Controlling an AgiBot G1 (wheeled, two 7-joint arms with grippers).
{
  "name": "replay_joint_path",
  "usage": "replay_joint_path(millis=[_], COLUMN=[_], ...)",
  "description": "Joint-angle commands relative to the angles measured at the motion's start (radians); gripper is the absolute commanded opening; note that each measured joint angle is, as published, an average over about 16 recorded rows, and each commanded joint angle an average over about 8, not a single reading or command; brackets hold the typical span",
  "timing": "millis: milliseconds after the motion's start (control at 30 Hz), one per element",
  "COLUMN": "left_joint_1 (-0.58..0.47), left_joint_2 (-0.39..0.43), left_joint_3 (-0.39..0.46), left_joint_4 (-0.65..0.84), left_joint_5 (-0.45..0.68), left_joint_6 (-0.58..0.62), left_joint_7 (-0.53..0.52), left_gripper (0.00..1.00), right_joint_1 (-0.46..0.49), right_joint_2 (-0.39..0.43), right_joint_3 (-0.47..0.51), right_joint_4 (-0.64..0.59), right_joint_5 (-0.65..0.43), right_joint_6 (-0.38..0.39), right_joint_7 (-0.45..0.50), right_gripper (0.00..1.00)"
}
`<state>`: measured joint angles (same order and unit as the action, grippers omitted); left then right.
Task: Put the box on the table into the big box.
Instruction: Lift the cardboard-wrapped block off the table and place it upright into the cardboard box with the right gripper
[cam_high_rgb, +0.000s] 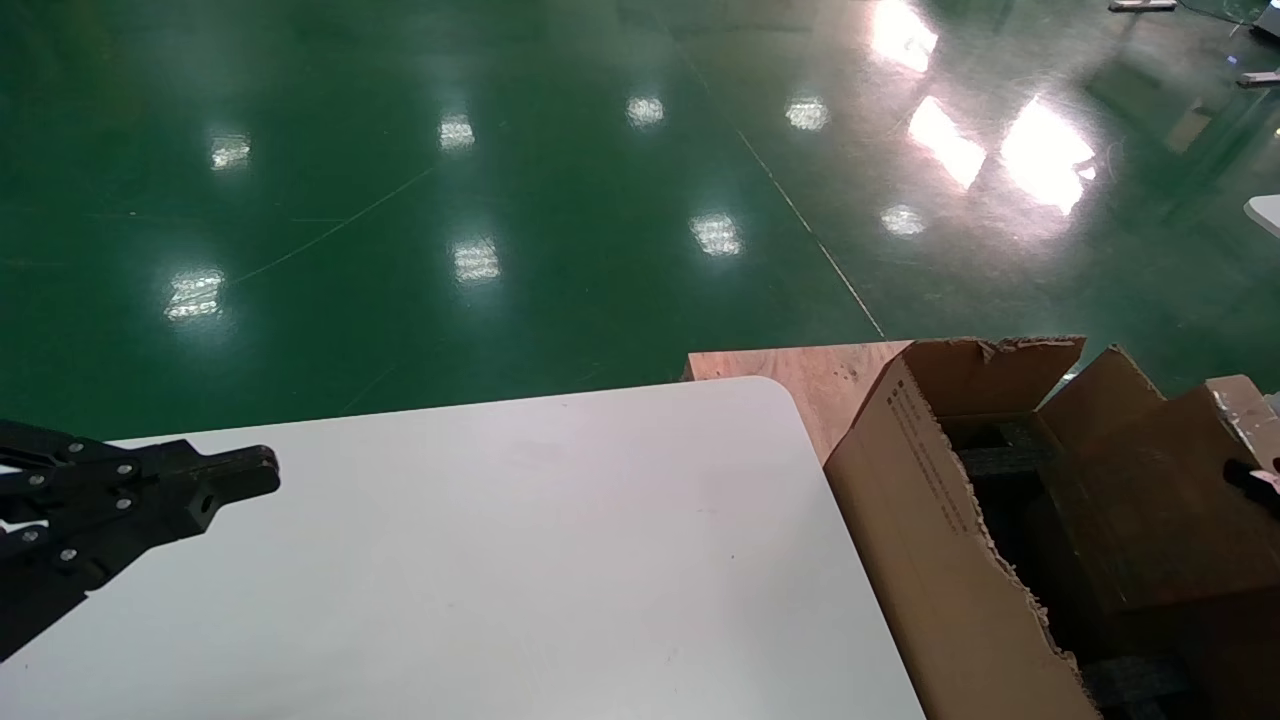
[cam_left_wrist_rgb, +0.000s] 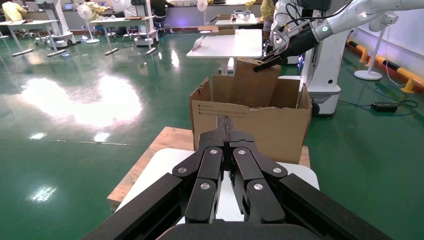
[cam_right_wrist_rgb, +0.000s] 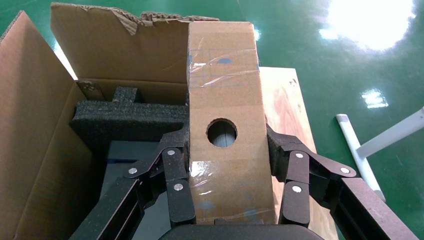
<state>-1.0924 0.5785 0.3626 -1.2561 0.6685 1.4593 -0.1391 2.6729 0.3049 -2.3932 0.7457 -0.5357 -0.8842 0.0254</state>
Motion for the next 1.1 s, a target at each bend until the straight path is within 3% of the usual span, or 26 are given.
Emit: replay_joint_path(millis=[33, 467, 733, 1100], left_joint_1=[0.0, 0.0, 0.0, 0.0], left_joint_2=[0.0, 0.0, 0.0, 0.0], left_joint_3=[0.0, 0.0, 0.0, 0.0], left_joint_4=[0.0, 0.0, 0.0, 0.0], left_joint_5=[0.0, 0.0, 0.0, 0.0], left_joint_6=[0.0, 0.0, 0.0, 0.0], left_joint_7=[0.0, 0.0, 0.0, 0.0], left_gripper=[0.0, 0.0, 0.0, 0.0], right_joint_1=[0.019, 0.156, 0.146, 0.104], right_joint_2=[-0.007, -0.046, -0.046, -0.038], right_joint_3=[-0.021, -0.176, -0.205, -0.173], right_joint_4=[-0.002, -0.023, -0.034, -0.039], right_joint_5=[0.003, 0.039, 0.063, 0.068], right_joint_6=[0.005, 0.019, -0.016, -0.019], right_joint_7=[-0.003, -0.024, -0.019, -0.029], right_gripper=[0.0, 0.0, 0.0, 0.0])
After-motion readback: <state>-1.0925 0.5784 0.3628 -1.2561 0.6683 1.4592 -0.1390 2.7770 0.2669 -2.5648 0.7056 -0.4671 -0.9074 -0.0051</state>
